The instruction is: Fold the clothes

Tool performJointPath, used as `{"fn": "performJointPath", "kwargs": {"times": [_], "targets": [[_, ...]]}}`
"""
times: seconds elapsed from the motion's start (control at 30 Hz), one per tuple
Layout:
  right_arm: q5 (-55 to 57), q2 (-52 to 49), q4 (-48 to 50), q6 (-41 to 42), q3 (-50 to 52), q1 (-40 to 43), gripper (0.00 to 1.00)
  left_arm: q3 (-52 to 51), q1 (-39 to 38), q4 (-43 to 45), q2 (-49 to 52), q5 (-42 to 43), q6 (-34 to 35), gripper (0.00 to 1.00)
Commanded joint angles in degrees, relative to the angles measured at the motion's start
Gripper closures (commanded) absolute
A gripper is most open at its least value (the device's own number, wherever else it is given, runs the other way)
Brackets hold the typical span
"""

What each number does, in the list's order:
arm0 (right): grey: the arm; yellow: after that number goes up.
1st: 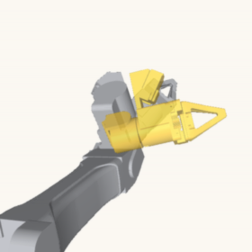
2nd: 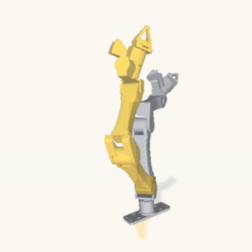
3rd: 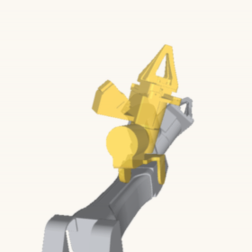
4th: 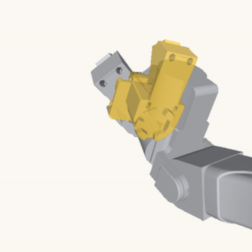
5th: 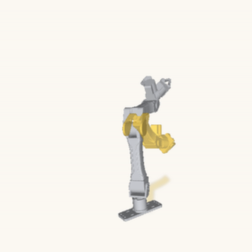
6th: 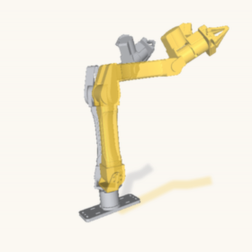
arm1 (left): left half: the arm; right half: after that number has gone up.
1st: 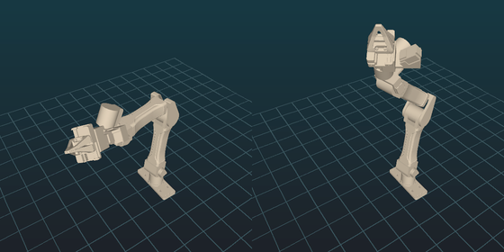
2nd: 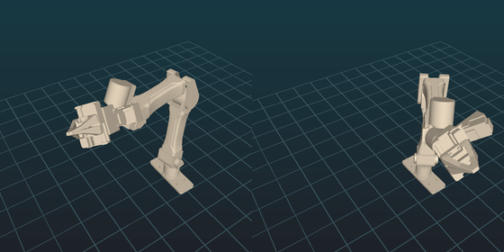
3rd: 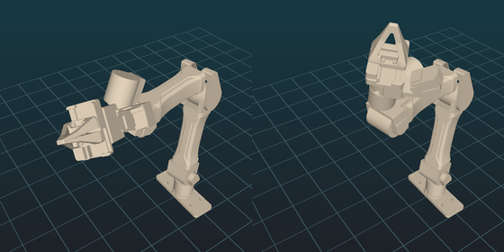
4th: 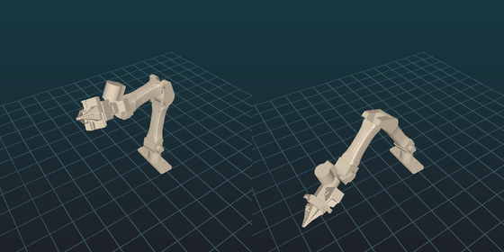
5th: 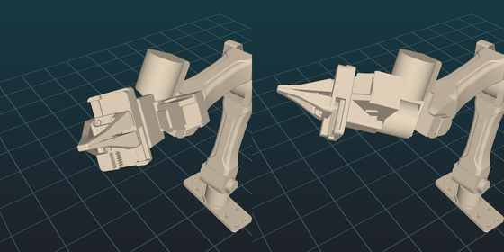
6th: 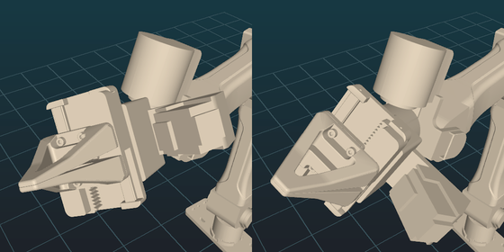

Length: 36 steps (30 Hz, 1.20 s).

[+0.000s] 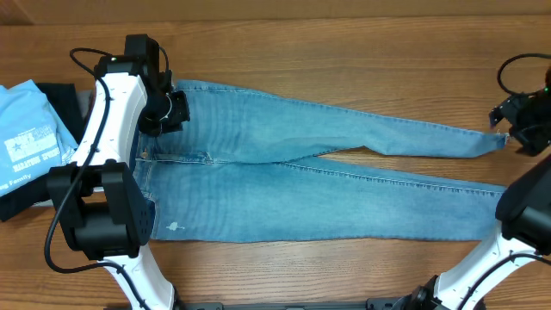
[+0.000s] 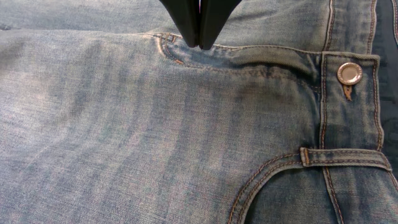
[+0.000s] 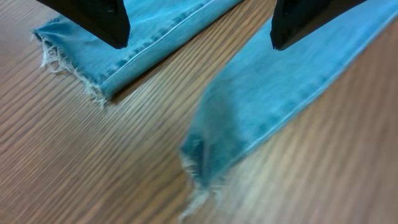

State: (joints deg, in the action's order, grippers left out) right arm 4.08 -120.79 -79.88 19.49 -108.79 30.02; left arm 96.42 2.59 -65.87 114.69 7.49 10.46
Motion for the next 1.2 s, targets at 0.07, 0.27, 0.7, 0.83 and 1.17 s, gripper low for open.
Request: {"fn": "performJointPath", "kwargs": {"times": [0.07,0.27,0.7,0.83,1.17], "targets": [[-4.8,-0.2,4.8,-3.3,8.8,1.6,0.30,1.2,-0.4,-0.1,-1.1,0.1,-1.0,0.96],[-8.9,-0.2,25.7,-2.7,26.4,-3.8,0.30,1.2,-0.4,-0.1,-1.1,0.1,-1.0,0.96],[-5.2,13.4,-8.6,-6.5,9.1,-5.2,0.96,1.2,-0.4,-0.1,-1.1,0.0,-1.5,0.96],[-10.4,14.8,-17.2,-12.9,4.1,-6.7,0.93,1.2,-0.4,0.5,-1.1,0.0,-1.5,0.96],[-19.4,22.8,-16.3,-16.2,0.0,-7.0,0.92,1.2,-0.4,1.4,-1.1,0.0,-1.7,0.96]]}}
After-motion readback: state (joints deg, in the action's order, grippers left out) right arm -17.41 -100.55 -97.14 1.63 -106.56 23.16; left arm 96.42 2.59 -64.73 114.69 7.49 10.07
